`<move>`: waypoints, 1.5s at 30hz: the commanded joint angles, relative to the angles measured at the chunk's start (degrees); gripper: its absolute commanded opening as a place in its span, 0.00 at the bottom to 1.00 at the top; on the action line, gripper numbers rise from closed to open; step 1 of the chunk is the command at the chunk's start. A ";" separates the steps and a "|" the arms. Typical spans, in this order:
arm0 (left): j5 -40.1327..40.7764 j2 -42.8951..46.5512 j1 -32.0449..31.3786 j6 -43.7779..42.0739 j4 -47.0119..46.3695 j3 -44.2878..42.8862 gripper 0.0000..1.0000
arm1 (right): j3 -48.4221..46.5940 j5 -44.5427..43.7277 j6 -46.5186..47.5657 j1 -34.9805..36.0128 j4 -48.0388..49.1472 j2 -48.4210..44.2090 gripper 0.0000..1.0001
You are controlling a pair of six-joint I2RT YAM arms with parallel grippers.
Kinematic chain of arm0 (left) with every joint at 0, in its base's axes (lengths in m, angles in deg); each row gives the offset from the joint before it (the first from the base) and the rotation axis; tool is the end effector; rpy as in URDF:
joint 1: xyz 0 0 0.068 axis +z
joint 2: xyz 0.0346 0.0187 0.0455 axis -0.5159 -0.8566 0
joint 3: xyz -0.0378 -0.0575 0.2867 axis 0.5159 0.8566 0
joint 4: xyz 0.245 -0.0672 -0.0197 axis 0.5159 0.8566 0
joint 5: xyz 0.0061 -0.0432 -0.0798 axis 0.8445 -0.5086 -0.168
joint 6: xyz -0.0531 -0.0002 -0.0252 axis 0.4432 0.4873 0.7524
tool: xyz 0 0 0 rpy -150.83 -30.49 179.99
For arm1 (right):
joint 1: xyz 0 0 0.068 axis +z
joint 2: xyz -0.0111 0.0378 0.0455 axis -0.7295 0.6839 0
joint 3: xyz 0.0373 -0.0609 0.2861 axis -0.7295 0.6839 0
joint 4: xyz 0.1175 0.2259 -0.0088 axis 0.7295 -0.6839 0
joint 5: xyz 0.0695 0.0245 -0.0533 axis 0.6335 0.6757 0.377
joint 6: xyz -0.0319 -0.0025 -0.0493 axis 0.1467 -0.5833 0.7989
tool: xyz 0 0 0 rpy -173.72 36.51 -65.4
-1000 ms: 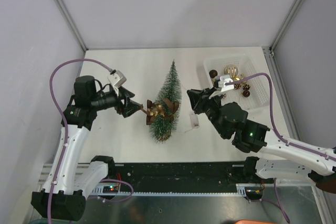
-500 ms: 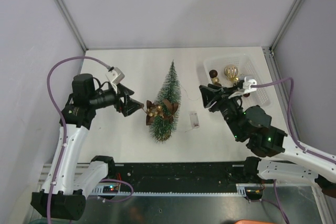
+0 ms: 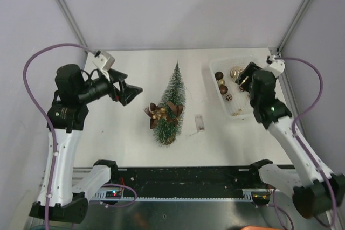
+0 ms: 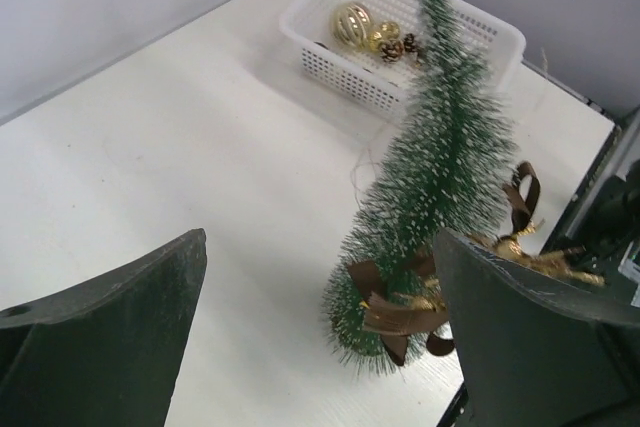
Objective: Decorate the small christmas tree
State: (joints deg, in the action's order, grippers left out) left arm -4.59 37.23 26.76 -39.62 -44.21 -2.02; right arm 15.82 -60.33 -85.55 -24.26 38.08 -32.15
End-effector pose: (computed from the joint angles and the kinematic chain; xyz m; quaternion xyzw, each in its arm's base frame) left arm 0.1436 -0.0409 0.4505 0.2819 0.7207 -0.3064 0.5542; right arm 0.1904 0.0561 0.3804 0.1822 0.7534 0.0612 0.6289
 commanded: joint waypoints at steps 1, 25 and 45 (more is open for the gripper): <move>6.03 -4.79 1.02 3.07 2.61 -5.16 1.00 | -3.84 14.66 -5.91 -10.46 -3.82 12.20 0.73; 14.34 -16.21 6.92 -1.86 4.60 0.47 1.00 | -13.13 27.24 -0.23 -13.91 7.40 49.65 0.68; 12.06 -12.07 6.92 -4.38 4.59 4.12 1.00 | -14.10 27.01 -0.46 -11.55 1.22 44.20 0.33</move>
State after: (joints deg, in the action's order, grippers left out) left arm 9.74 23.94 33.39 -42.66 -39.21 1.65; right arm 3.88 -32.51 -86.53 -36.61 42.17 18.97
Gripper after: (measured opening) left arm 0.996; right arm 0.534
